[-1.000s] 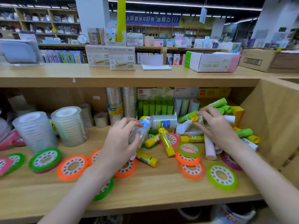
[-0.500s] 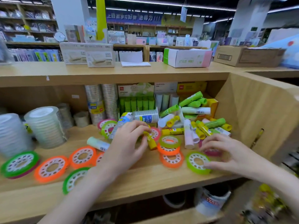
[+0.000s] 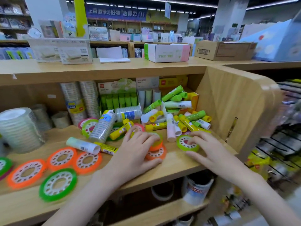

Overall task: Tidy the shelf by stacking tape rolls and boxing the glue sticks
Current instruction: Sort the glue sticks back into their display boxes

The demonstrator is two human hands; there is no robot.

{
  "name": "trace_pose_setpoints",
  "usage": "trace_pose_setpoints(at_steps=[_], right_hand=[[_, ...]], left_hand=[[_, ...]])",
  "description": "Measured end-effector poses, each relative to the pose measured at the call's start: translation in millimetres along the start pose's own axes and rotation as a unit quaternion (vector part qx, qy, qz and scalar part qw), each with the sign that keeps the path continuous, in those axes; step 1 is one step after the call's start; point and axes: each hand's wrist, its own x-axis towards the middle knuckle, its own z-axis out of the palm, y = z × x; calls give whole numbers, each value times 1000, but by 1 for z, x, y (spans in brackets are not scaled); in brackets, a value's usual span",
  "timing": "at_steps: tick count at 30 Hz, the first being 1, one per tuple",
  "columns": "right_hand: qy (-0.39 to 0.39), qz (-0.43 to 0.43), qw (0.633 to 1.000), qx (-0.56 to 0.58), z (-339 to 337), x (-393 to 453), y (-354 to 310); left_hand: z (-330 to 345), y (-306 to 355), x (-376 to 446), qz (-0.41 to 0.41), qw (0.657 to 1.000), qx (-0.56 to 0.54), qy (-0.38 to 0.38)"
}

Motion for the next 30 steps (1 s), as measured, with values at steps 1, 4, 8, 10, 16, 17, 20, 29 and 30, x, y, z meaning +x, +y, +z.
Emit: trace_pose_setpoints(at_steps=[1, 4, 8, 10, 16, 17, 20, 29, 30], right_hand=[[2, -9, 999, -38, 6, 0, -1], [11, -10, 998, -67, 12, -1, -3], [-4, 18, 997, 76, 6, -1, -4], [-9, -10, 992, 129, 4, 0, -7], [32, 37, 925, 377, 6, 7, -10], [54, 56, 917, 391, 6, 8, -7], [82, 53, 957, 273, 6, 11, 0], [35, -34, 996, 76, 25, 14, 4], [33, -31, 995, 91, 23, 13, 4]], left_hand=[[-1, 0, 0, 5, 1000, 2, 7], [-3, -1, -1, 15, 1000, 1, 17], [-7, -4, -4, 21, 1000, 4, 9], [-7, -5, -4, 16, 1000, 6, 9], [-9, -2, -4, 0, 999, -49, 19], [-10, -1, -4, -7, 998, -52, 24], [-9, -3, -1, -36, 999, -11, 13], [-6, -7, -2, -48, 999, 15, -21], [-7, -7, -2, -50, 999, 1, -14]])
